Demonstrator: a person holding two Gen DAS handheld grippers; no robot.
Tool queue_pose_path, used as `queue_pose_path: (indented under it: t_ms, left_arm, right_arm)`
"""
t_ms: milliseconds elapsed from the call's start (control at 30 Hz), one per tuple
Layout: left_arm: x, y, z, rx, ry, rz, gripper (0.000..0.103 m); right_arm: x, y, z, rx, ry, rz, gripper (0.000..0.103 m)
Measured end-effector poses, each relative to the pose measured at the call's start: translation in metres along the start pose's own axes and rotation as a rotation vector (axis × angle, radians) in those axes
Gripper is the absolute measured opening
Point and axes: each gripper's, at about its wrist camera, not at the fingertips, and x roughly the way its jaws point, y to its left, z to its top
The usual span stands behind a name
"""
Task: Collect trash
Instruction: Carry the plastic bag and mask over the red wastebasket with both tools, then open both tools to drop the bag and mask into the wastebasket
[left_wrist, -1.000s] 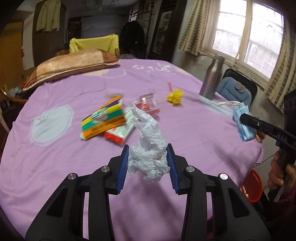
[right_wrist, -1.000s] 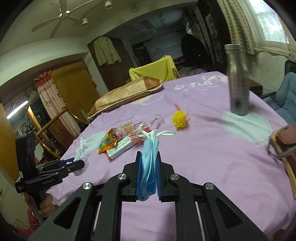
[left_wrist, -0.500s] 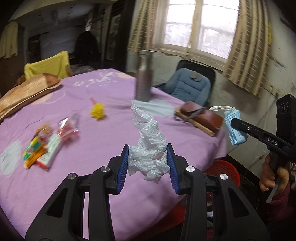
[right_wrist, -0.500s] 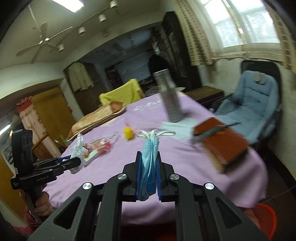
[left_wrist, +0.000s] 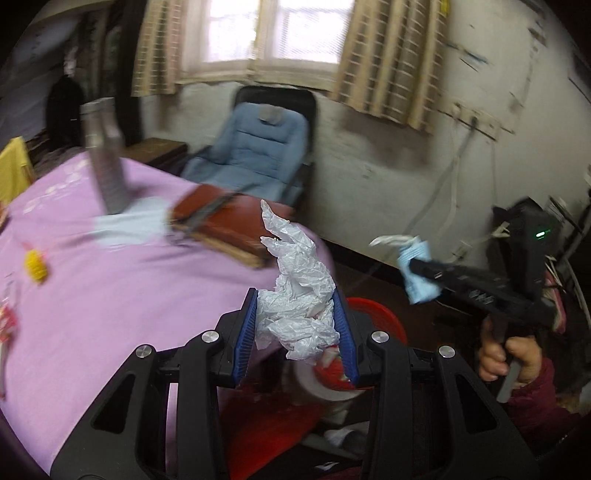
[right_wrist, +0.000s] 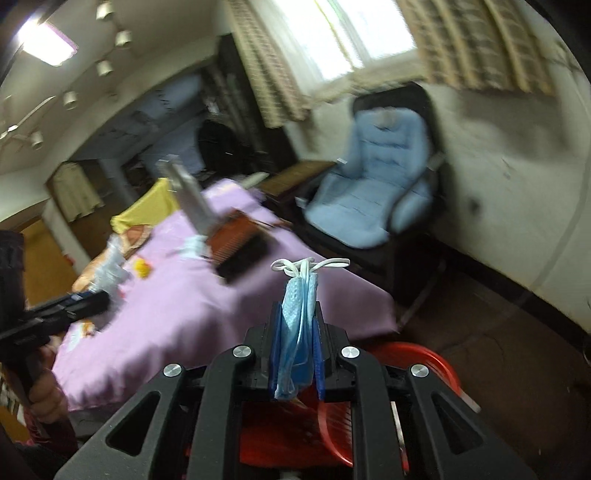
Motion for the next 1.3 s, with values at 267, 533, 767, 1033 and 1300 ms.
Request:
queue_pose_path:
  t_ms: [267, 533, 767, 1033, 1300]
  left_arm:
    - [0.072, -0.058, 0.008, 0.073, 0.108, -0.091, 0.040]
    - [0.128, -0.084, 0.001, 0.098, 0.202, -0.134, 0.040]
    - [0.149, -0.094, -0.006, 0.111, 0.239, -0.144, 0.040]
    - [0.143, -0.099, -0.009, 0.122, 0.187, -0.101, 0.085]
    - [0.121, -0.089, -0.007, 0.110, 0.132, -0.041, 0.091]
  right_arm:
    - [0.053, -0.077, -0.050, 0.127, 0.178, -0.087, 0.052]
    - [0.001, -0.099, -0.045, 0.175, -0.025, -0.150, 0.062]
    - [-0.007, -0.107, -0.039, 0.192, -0.065, -0.146, 0.062]
    - [-0.018, -0.114, -0.041, 0.214, -0.078, -0.134, 0.062]
    - [-0.019, -0.101, -0.038, 0.197, -0.079, -0.112, 0.062]
